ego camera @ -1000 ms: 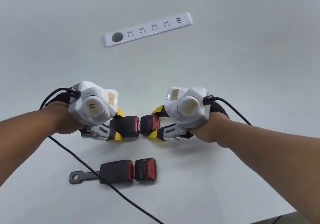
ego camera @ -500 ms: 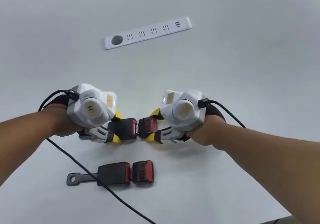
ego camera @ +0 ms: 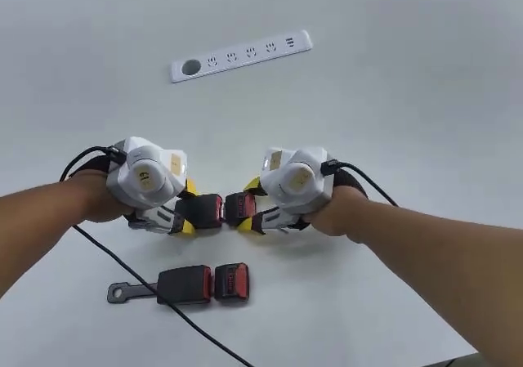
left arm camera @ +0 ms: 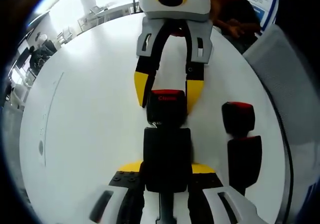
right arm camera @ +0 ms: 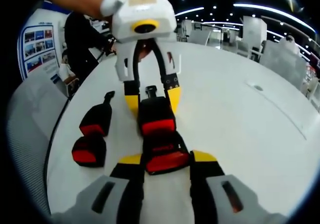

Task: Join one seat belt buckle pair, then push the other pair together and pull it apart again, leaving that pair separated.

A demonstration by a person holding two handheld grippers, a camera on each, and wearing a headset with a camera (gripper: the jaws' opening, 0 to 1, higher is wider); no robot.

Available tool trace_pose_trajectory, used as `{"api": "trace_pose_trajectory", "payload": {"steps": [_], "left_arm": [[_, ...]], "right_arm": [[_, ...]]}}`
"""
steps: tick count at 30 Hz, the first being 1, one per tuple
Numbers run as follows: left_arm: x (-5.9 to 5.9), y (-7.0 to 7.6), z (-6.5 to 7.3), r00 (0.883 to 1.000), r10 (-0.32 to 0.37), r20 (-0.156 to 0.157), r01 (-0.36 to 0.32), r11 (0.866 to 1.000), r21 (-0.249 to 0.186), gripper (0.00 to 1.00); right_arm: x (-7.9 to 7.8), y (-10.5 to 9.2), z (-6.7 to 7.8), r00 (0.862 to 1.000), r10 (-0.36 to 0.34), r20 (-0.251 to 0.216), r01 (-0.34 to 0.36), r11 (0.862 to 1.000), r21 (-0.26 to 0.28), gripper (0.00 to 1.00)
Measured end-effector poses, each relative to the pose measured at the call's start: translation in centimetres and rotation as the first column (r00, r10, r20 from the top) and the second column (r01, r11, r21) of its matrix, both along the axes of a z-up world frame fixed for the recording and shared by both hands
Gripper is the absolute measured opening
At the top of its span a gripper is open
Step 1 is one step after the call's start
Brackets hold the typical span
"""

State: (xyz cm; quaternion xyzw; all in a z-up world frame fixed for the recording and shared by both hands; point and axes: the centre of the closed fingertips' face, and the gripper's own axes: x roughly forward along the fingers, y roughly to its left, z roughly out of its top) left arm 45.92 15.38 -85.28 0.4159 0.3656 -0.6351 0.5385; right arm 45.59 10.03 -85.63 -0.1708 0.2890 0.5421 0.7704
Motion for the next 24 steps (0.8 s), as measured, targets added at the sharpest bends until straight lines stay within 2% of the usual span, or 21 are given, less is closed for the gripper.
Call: {"api": "trace_pose_trajectory", "payload": {"steps": [3,9,19,24], "left_arm": [[0.1,0.1,0.0,1.0,0.012,-0.006,-0.013,1.0,-0.022,0.34],[0.4,0.4,-0.2,1.0,0.015,-0.009,-0.015,1.0,-0.028,0.34],[0.1,0.0,-0.1,0.999,0.047,-0.013,-0.048,0.996,-0.069,0.34],[0.0,-0.1,0.0,0.999,0.052,-0.016,-0.053,0.995,-0.084,0.34]], "right_arm": [[0.0,0.0,0.0,1.0,-0.002,0.001,0.002,1.0,0.001,0.35],[-0.1,-0.8,0.1,1.0,0.003,0.003,-0.003,1.0,-0.004,0.35],[-0.5,-2.0,0.0,1.0,0.019,0.009,-0.019,1.0,-0.012,0.35],[-0.8,-3.8,0.2,1.0,0.014,0.009,-0.014,1.0,-0.013,0.35]]}}
